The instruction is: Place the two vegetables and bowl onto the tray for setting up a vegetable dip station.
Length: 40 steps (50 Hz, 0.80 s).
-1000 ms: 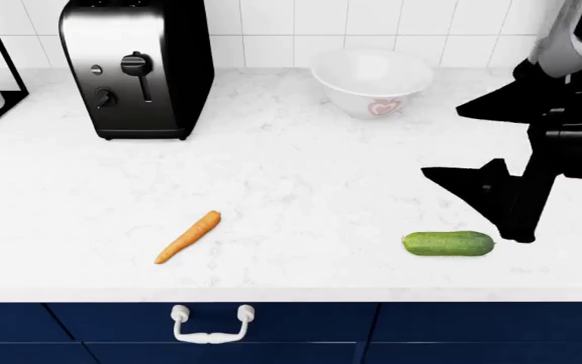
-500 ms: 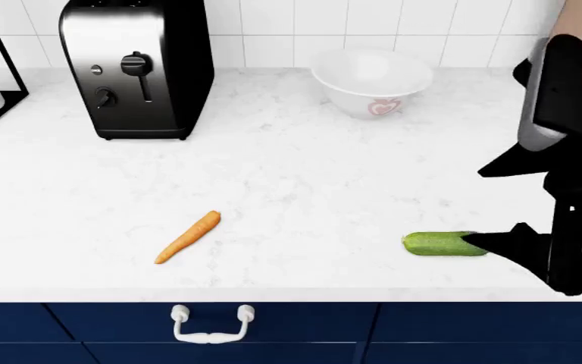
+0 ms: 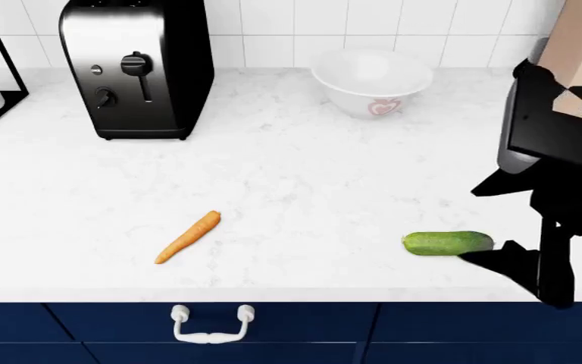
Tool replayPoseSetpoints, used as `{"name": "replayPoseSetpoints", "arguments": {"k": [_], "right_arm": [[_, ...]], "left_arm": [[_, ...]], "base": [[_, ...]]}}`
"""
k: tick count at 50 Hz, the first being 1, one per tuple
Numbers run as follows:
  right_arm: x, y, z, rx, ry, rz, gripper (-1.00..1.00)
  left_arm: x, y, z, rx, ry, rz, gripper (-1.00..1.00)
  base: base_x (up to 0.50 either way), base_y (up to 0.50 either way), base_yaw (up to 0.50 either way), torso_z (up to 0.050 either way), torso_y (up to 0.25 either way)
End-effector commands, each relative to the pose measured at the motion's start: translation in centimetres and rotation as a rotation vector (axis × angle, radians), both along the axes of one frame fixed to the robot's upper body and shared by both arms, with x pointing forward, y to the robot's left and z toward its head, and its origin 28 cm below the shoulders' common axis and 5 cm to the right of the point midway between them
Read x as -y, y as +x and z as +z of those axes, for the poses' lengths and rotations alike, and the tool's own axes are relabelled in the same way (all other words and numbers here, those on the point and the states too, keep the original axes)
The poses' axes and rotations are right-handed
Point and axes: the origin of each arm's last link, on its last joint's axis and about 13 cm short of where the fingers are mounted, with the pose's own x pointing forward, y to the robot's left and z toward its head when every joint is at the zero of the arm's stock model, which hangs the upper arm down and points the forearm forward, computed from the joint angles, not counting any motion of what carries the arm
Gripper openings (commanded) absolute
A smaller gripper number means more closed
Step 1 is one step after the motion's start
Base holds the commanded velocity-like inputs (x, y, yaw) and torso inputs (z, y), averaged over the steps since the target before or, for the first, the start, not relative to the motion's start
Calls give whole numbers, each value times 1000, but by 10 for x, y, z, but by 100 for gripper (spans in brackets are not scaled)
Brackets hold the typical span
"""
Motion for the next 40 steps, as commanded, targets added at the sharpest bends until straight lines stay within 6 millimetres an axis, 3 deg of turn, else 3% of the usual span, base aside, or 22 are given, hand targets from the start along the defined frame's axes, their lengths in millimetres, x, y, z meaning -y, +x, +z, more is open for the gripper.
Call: {"name": "replayPoseSetpoints", "arguments": {"k": [1, 15, 40], "right_arm": [[-2, 3, -8, -11, 2, -2, 100], [-8, 20, -25, -38, 36, -17, 100], [-3, 22, -46, -69, 43, -51, 100]], "left_arm": [[1, 0, -1, -3, 4, -3, 100], [1, 0, -1, -4, 4, -4, 100], [2, 0, -2, -7, 9, -9, 100]], "base": [[0, 0, 0, 0, 0], [0, 0, 0, 0, 0], [0, 0, 0, 0, 0]]}}
